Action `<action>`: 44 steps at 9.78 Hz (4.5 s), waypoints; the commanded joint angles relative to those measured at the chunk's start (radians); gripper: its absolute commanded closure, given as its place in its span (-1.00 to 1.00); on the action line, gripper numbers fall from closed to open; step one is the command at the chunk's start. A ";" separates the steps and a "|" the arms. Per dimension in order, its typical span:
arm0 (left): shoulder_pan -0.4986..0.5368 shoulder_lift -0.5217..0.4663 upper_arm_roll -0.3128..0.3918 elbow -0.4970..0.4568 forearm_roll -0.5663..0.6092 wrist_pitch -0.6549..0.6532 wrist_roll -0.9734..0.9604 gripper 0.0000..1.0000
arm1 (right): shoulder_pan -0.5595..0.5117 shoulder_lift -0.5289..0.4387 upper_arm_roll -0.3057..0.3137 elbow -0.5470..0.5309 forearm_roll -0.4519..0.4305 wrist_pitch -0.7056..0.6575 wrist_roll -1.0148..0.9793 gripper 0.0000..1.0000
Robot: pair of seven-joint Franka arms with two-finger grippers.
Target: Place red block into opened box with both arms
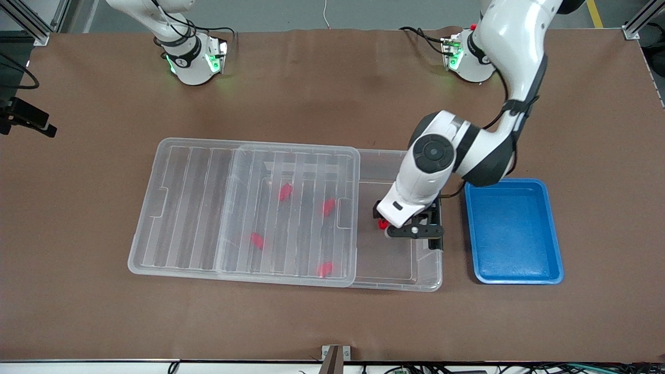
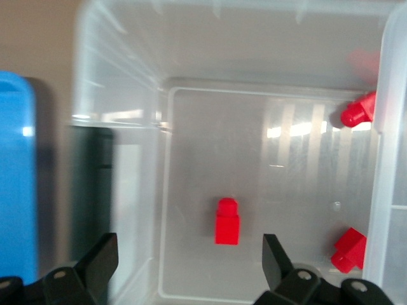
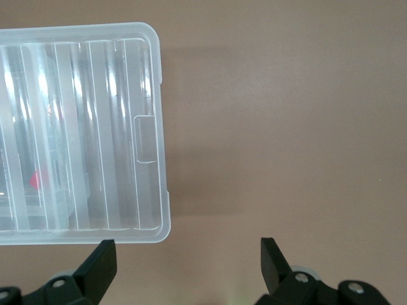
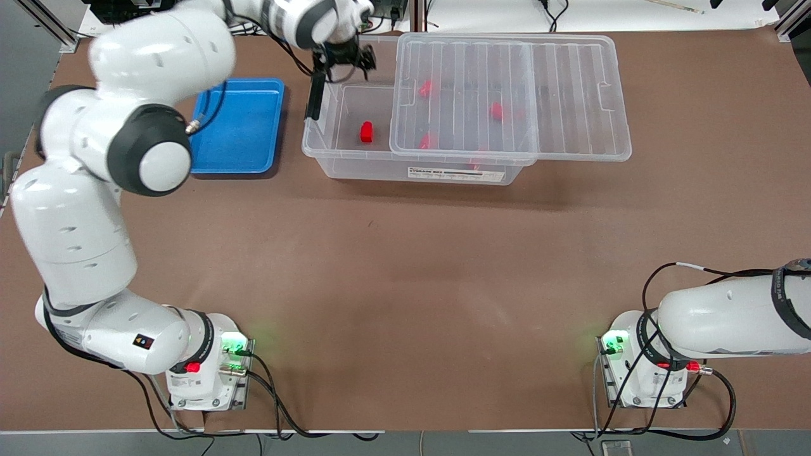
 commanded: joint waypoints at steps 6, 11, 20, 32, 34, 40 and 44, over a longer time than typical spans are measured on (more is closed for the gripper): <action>0.296 -0.395 -0.007 -0.036 -0.035 -0.333 0.290 -1.00 | -0.016 0.293 -0.008 -0.075 0.015 0.259 -0.339 0.98; 0.435 -0.525 0.006 -0.088 -0.153 -0.525 0.573 -1.00 | 0.021 0.337 0.015 -0.261 0.070 0.459 -0.351 1.00; 0.411 -0.595 0.025 -0.165 -0.155 -0.544 0.577 -1.00 | 0.130 0.381 0.114 -0.227 0.212 0.504 -0.263 1.00; 0.363 -0.572 0.063 -0.129 -0.179 -0.536 0.556 -1.00 | 0.018 0.072 0.092 -0.160 -0.029 0.288 0.017 -1.00; 0.363 -0.570 0.065 -0.128 -0.184 -0.536 0.550 -1.00 | 0.004 0.006 0.049 -0.077 -0.029 0.100 0.017 -1.00; 0.365 -0.553 0.065 -0.114 -0.172 -0.537 0.567 -1.00 | 0.000 -0.008 0.028 -0.011 -0.018 0.019 0.018 -1.00; 0.363 -0.552 0.065 -0.102 -0.173 -0.537 0.567 -1.00 | 0.000 -0.013 0.028 -0.012 -0.018 0.014 0.020 -1.00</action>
